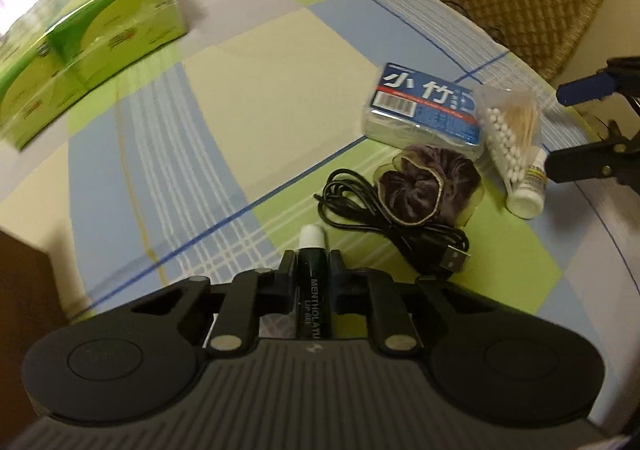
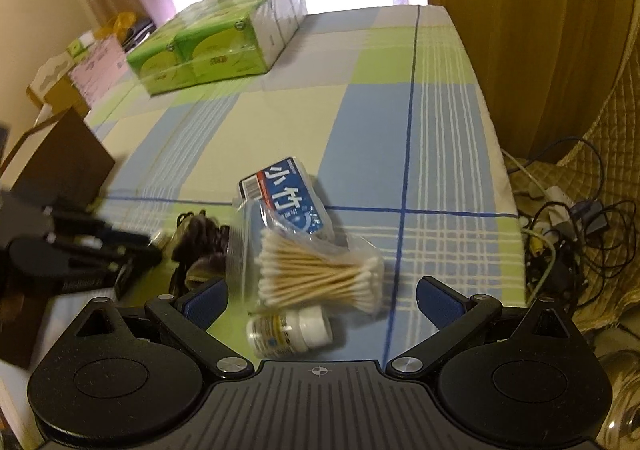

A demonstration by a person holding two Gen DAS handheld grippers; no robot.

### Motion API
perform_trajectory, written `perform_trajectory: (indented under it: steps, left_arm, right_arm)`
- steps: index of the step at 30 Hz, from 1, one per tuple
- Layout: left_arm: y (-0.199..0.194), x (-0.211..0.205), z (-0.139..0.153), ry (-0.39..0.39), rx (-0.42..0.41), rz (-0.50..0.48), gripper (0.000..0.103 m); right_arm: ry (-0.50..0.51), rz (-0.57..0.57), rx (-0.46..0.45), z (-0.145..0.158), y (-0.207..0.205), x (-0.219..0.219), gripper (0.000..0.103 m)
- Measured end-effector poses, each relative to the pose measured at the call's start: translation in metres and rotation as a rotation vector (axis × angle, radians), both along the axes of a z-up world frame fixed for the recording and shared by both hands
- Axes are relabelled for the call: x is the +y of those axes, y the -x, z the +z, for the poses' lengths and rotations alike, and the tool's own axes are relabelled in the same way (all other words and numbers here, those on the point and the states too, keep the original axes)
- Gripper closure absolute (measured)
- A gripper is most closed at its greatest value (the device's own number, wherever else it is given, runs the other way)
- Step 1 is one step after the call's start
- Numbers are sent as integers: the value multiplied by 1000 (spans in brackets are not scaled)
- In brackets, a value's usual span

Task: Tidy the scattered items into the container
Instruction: 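Lift the lip gel tube with the left tool while the right tool grasps the cotton swab bag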

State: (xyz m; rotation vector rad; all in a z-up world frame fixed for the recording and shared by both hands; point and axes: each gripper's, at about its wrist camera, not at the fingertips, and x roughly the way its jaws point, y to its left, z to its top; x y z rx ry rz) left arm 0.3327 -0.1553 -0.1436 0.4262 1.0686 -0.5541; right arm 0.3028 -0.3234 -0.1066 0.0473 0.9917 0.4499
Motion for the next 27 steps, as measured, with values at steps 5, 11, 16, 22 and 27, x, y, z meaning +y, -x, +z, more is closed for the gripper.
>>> perform_trajectory:
  steps: [5, 11, 16, 22, 27]
  left_arm:
    - [13, 13, 1, 15, 32, 160, 90]
    - [34, 34, 3, 38, 87, 327, 90]
    - [53, 45, 5, 51, 103, 383, 90]
    - [61, 52, 6, 73, 110, 412, 90]
    - [65, 52, 6, 65, 101, 410, 90]
  right_arm:
    - [15, -12, 3, -9, -5, 11, 0]
    - [89, 31, -25, -23, -5, 23, 27]
    - [137, 91, -68, -22, 1, 28, 30]
    - [127, 167, -140, 2, 18, 35, 30]
    - [88, 219, -173, 18, 32, 47, 30]
